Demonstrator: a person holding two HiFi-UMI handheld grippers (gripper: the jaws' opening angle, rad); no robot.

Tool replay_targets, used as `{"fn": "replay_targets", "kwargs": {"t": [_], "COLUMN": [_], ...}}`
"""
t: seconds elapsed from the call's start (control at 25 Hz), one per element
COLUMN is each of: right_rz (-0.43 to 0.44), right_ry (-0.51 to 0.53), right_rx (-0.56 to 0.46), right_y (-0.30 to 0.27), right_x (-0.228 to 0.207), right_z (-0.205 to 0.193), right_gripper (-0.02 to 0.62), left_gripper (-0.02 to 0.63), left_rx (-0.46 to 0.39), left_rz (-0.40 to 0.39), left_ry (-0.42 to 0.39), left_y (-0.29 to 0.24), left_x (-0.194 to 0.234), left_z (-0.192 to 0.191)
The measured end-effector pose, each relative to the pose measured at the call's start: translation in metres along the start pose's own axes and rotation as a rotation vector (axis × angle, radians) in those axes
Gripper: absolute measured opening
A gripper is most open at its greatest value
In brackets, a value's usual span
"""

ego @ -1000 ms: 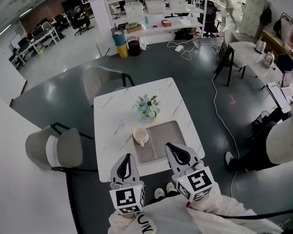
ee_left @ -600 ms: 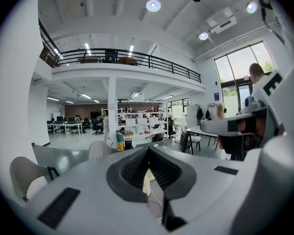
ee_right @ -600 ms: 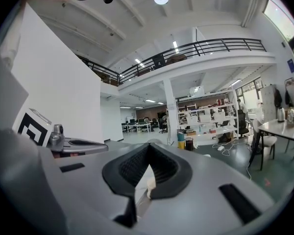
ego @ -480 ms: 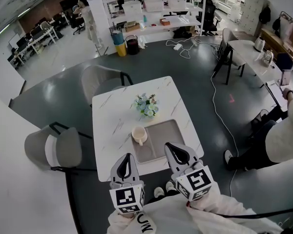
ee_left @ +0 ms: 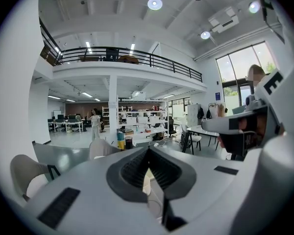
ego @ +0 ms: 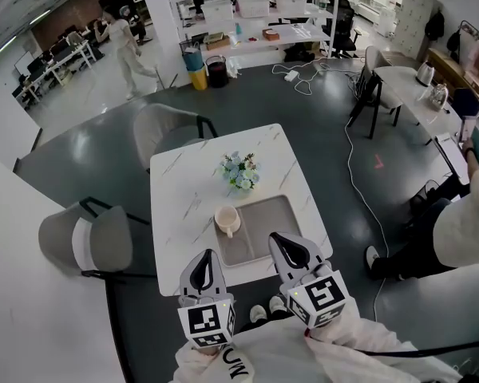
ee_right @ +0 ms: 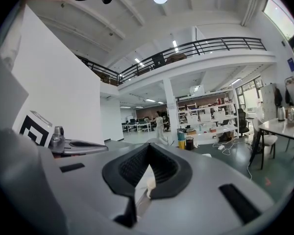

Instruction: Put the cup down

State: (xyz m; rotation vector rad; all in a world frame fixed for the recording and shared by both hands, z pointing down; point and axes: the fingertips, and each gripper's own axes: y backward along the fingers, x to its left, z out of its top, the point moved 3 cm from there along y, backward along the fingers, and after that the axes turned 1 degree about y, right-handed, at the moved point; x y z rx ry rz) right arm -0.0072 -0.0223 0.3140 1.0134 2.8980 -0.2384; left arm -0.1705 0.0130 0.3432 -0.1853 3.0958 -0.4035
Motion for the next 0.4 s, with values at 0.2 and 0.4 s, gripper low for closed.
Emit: {"fn": "replay_targets", "kwargs": {"t": [0.2, 0.4], "right_rz": [-0.003, 0.001], "right_ry": [-0.002, -0.003], "right_rx": [0.004, 0.003], "right_y": [-0.0018, -0.0052], "right_x": [0.0023, -0.0012], "right_z": [-0.0028, 0.0005], "right_gripper": [0.005, 0.005], "left_gripper": [0.011, 0.011], "left_rx": [0.005, 0.011], "left_rz": [0.005, 0.009], "left_ry": [0.005, 0.004], "left_y": [0.0015, -0.0027], "left_x": [0.0049, 0.005], "left_z": [-0.0037, -0.0006]}}
